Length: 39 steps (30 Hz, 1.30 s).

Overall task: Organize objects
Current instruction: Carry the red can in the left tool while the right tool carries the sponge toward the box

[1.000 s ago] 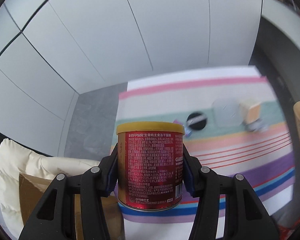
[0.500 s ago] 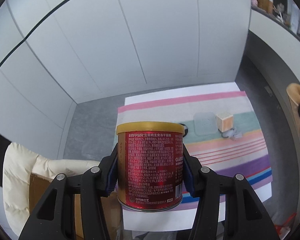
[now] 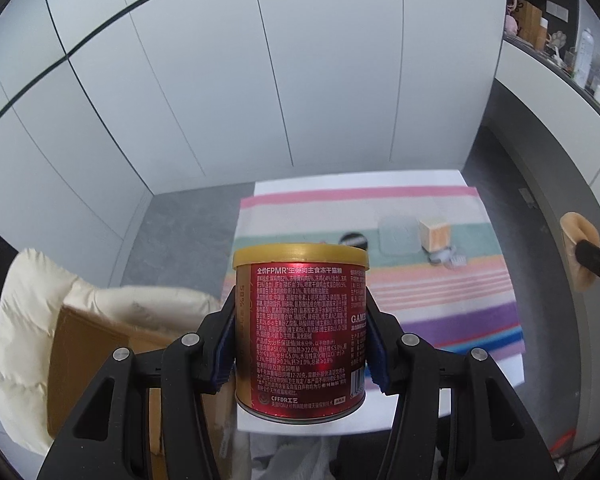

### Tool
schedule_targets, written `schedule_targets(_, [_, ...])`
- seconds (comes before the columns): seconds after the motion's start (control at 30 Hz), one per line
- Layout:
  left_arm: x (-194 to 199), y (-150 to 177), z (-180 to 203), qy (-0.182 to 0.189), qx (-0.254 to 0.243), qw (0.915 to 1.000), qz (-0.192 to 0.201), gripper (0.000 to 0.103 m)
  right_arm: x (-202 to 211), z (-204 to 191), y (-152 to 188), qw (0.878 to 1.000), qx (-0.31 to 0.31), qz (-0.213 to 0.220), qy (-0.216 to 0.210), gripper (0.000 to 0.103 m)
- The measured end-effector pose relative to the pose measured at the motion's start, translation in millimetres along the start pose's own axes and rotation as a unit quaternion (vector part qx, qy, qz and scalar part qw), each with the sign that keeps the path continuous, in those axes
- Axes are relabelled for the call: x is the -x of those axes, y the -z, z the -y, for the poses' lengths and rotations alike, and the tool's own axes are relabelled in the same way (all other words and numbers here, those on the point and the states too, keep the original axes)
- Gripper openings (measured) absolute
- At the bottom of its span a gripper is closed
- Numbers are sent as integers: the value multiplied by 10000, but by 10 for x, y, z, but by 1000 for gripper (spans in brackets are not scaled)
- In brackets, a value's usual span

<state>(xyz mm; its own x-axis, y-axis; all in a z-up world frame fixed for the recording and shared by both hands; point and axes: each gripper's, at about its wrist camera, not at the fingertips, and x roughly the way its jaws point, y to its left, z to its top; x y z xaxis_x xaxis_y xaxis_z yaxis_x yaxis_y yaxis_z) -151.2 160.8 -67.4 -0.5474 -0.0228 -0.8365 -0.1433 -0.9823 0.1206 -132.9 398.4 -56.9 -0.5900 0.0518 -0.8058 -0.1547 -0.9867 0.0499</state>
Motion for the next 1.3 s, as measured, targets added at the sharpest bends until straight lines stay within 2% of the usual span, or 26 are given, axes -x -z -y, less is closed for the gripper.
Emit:
schedule_targets(0.3, [271, 532, -107, -12, -114, 9999, 17, 54, 272, 39, 541, 9998, 184, -27, 122, 25])
schedule_targets(0.43, [337, 771, -100, -5, -194, 9998, 14, 54, 408, 86, 811, 9997, 185, -115, -141, 25])
schedule_targets(0.57, [361, 1017, -136, 146, -166, 9997, -139, 54, 530, 130, 1075, 9994, 180, -200, -211, 25])
schedule_targets(0.8, [385, 1153, -260, 56, -28, 9998, -165, 54, 619, 213, 1486, 9982, 106, -563, -175, 25])
schedule_targets(1.1, [399, 1181, -372, 100, 4, 9998, -163, 54, 613, 178, 1486, 9980, 62, -618, -131, 25])
schedule_targets(1.3, [403, 1298, -613, -93, 186, 9996, -199, 54, 544, -151, 1380, 9969, 402, -628, -268, 25])
